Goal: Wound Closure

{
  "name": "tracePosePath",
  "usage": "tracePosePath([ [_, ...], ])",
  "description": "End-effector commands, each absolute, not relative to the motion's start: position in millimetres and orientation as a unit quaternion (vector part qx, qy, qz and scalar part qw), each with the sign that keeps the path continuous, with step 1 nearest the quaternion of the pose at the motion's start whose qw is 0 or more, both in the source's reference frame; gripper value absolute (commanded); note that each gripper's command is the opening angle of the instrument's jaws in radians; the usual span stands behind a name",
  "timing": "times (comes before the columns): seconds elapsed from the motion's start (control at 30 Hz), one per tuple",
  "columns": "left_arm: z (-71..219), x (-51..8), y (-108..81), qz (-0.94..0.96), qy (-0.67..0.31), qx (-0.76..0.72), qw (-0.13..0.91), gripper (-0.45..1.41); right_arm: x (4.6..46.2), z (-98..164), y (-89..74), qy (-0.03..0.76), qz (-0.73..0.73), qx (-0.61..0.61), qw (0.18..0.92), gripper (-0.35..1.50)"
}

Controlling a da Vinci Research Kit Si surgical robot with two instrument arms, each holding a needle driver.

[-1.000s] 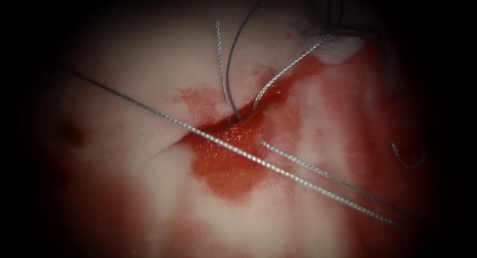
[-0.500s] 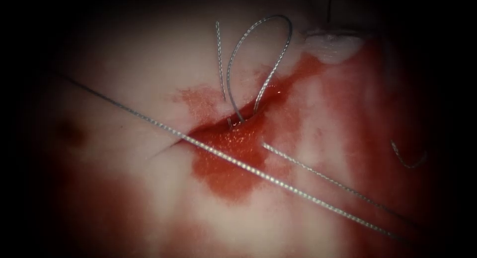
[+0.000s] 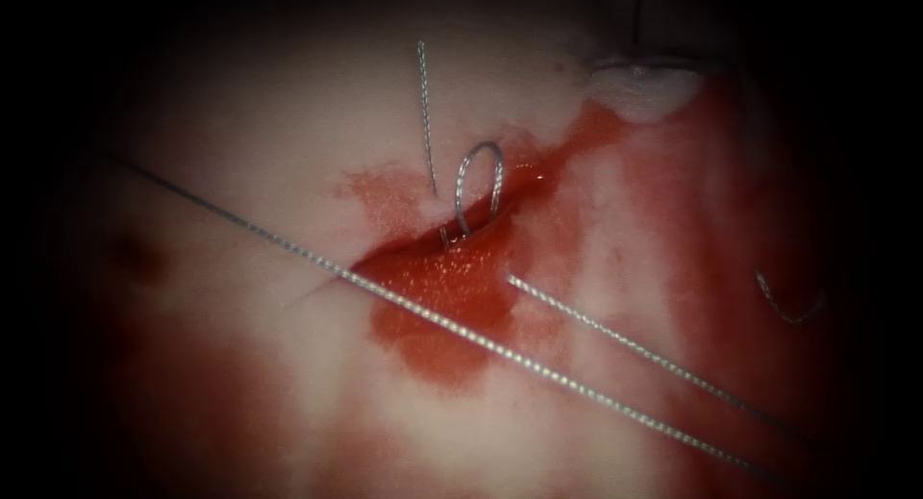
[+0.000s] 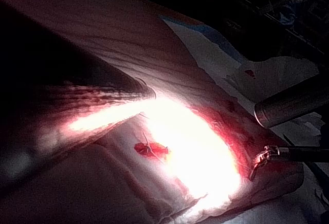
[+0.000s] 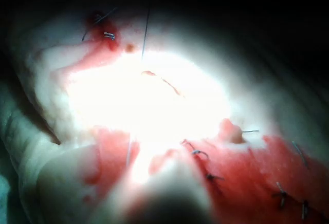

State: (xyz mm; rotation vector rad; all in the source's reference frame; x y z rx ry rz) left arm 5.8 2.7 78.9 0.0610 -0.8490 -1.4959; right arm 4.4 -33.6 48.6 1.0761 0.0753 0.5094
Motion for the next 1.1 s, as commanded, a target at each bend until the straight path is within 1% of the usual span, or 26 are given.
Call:
tracePosePath([
  [0.03, 78.6, 5.6, 3.8, -0.66, -0.376, 0.021, 0.651, -0.45, 4.9, 48.3, -33.0, 0.042, 0.247, 0.503, 0.827, -0.35],
  [0.27, 78.8, 7.7, 4.0, -0.673, -0.367, 0.001, 0.643, -0.45, 4.6, 48.2, -33.2, 0.042, 0.268, 0.501, 0.822, -0.35],
  [0.47, 78.8, 7.8, 4.0, -0.679, -0.363, -0.006, 0.638, -0.45, 4.5, 48.2, -33.2, 0.042, 0.267, 0.5, 0.823, -0.35],
  [0.67, 78.7, 8.9, 4.1, -0.681, -0.36, -0.009, 0.637, -0.45, 3.2, 48.0, -33.7, 0.039, 0.26, 0.499, 0.826, -0.35],
  [1.1, 78.7, 10.5, 4.1, -0.692, -0.353, -0.021, 0.63, -0.45, 2.7, 47.5, -33.8, 0.038, 0.26, 0.501, 0.825, -0.35],
])
